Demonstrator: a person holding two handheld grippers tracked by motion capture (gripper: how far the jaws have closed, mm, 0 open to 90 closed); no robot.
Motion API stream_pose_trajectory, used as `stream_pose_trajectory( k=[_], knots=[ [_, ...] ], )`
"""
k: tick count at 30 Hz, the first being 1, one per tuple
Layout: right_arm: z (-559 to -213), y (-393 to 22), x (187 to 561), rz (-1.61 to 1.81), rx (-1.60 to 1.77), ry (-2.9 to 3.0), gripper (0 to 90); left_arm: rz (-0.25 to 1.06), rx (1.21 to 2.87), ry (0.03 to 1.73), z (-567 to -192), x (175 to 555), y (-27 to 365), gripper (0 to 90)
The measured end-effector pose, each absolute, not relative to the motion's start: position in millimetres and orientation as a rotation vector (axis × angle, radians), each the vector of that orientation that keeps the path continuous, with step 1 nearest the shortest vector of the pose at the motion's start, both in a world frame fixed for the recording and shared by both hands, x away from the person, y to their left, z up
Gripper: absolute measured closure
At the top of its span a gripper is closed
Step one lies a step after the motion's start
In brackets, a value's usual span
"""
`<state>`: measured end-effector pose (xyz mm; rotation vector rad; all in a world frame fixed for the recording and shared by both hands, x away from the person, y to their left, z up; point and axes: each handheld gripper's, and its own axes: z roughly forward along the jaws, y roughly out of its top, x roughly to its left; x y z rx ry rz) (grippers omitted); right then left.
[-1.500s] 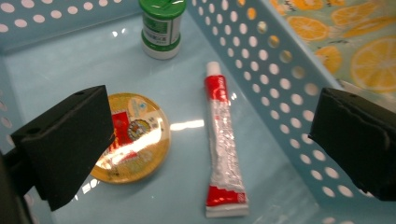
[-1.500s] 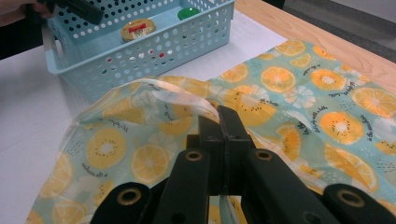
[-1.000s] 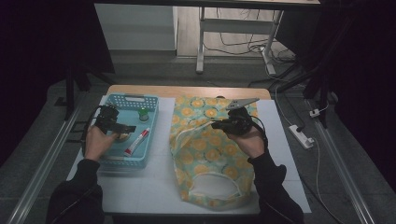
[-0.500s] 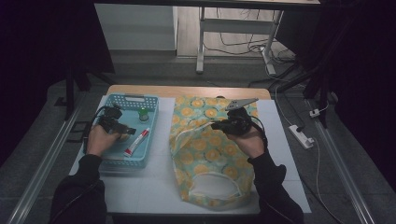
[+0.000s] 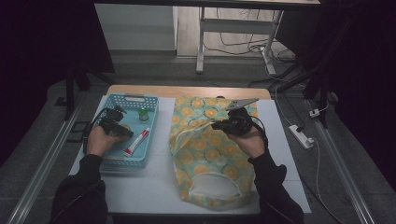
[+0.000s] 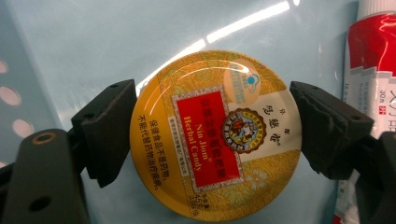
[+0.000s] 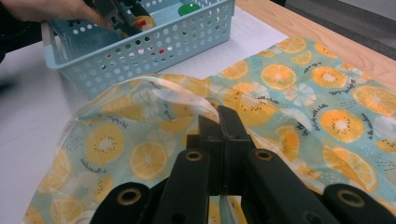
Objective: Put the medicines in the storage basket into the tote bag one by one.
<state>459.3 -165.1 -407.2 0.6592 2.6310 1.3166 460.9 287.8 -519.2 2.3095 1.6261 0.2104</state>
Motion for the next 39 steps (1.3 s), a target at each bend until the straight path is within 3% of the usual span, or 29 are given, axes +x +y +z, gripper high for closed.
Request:
stream_pose_trajectory(
  k=[10, 39],
  knots=[
    [-407.4, -165.8, 460.0, 1.324, 0.664, 2.622, 90.0, 0.183, 2.261, 1.619, -512.9, 460.2, 287.7, 20.0],
    [-406.8, -165.6, 459.2, 1.331, 0.662, 2.613, 90.0, 0.258, 2.121, 1.298, -454.5, 420.3, 272.8, 20.1]
  ],
)
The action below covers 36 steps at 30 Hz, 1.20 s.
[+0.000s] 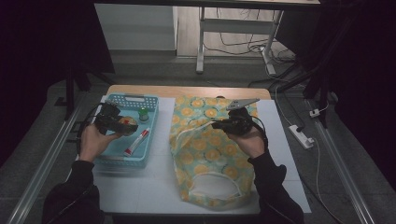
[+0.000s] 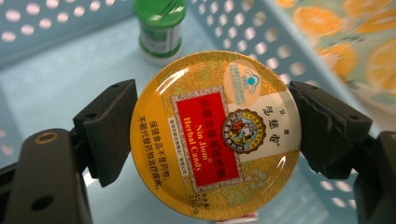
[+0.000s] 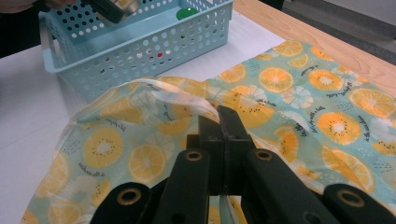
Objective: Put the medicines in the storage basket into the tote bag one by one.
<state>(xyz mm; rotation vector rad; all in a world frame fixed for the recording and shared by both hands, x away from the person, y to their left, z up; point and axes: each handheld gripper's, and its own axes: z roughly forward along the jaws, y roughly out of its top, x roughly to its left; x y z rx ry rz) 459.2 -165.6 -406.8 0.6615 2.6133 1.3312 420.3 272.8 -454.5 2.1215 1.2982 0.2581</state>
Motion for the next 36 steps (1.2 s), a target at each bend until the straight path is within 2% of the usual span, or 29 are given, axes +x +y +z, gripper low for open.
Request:
stream_pose_trajectory(
  k=[13, 25, 36],
  knots=[
    [-406.2, -165.5, 458.6, 1.336, 0.658, 2.606, 90.0, 0.309, 2.113, 1.145, -427.3, 396.7, 240.2, 20.1],
    [-405.8, -165.6, 458.5, 1.335, 0.661, 2.605, 90.0, 0.262, 2.090, 1.066, -420.1, 380.7, 217.8, 20.1],
    [-407.2, -164.6, 458.9, 1.337, 0.660, 2.605, 90.0, 0.242, 2.120, 0.937, -413.5, 360.6, 181.8, 20.1]
  ],
)
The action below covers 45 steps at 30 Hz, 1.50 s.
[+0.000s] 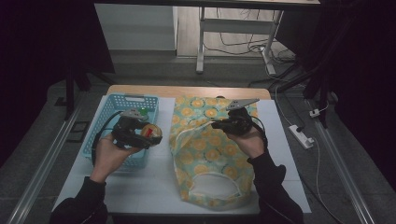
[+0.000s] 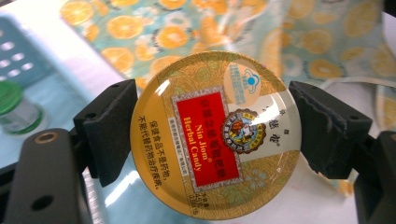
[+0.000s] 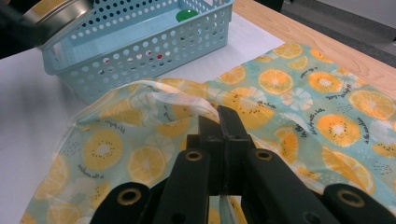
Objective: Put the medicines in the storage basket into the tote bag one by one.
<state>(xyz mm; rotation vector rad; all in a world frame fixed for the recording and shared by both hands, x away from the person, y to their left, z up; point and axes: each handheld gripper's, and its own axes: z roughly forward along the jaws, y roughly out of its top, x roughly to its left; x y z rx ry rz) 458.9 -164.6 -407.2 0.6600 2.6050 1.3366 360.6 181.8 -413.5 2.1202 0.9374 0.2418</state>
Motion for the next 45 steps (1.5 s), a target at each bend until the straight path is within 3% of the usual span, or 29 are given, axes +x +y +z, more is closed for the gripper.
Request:
stream_pose_trajectory(
  k=[19, 45],
  knots=[
    [-413.2, -163.9, 463.1, 1.331, 0.692, 2.592, 90.0, 0.143, 2.209, 0.767, -427.6, 351.3, 119.6, 20.1],
    [-418.6, -162.2, 466.3, 1.329, 0.703, 2.581, 90.0, 0.014, 2.277, 0.695, -463.2, 389.4, 44.4, 20.1]
  ],
)
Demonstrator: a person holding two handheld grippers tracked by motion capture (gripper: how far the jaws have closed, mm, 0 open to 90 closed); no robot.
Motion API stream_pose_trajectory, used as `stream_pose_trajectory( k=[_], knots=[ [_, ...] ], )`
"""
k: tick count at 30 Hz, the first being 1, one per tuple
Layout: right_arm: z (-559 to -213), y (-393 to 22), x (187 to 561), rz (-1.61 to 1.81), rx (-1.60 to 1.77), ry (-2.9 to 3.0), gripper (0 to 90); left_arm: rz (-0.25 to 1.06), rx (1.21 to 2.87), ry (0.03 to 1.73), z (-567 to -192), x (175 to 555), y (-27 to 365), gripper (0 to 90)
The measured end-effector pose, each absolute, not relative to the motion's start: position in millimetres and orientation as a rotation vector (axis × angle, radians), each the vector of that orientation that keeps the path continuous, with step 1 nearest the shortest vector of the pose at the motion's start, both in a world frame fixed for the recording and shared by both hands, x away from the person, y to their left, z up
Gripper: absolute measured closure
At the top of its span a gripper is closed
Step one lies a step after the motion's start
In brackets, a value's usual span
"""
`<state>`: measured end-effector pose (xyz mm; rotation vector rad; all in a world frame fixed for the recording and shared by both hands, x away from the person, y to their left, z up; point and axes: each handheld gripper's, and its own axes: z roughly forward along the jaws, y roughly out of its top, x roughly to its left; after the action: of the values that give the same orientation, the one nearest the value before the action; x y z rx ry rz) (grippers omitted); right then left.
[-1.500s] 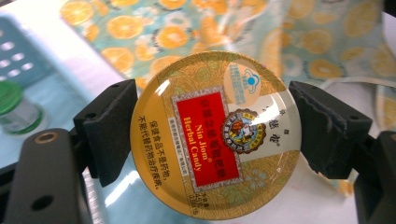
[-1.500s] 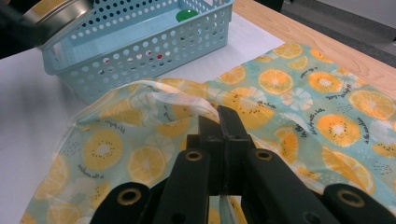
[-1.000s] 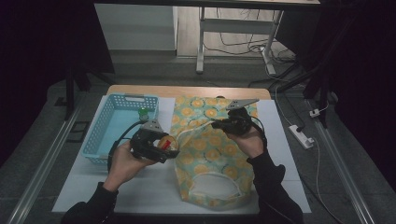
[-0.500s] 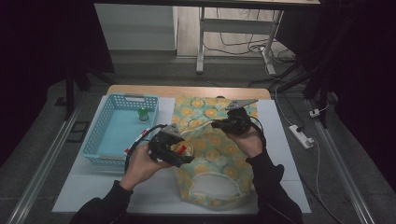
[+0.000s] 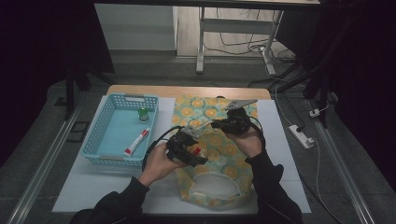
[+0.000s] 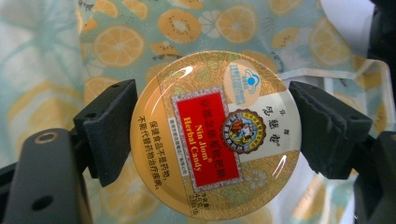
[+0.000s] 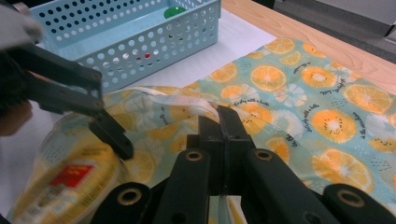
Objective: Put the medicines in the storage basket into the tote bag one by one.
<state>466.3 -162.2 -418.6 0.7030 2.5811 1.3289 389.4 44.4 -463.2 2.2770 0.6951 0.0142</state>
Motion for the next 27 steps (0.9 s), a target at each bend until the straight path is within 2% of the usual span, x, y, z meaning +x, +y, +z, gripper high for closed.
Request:
stream_pose_trajectory(
  k=[13, 27],
  knots=[
    [-418.9, -161.5, 466.3, 1.334, 0.713, 2.567, 90.0, -0.017, 2.303, 0.673, -480.1, 413.0, 21.3, 20.1],
    [-422.1, -158.8, 466.5, 1.318, 0.724, 2.563, 90.0, 0.059, 2.325, 0.766, -496.3, 441.1, 24.8, 20.1]
  ],
)
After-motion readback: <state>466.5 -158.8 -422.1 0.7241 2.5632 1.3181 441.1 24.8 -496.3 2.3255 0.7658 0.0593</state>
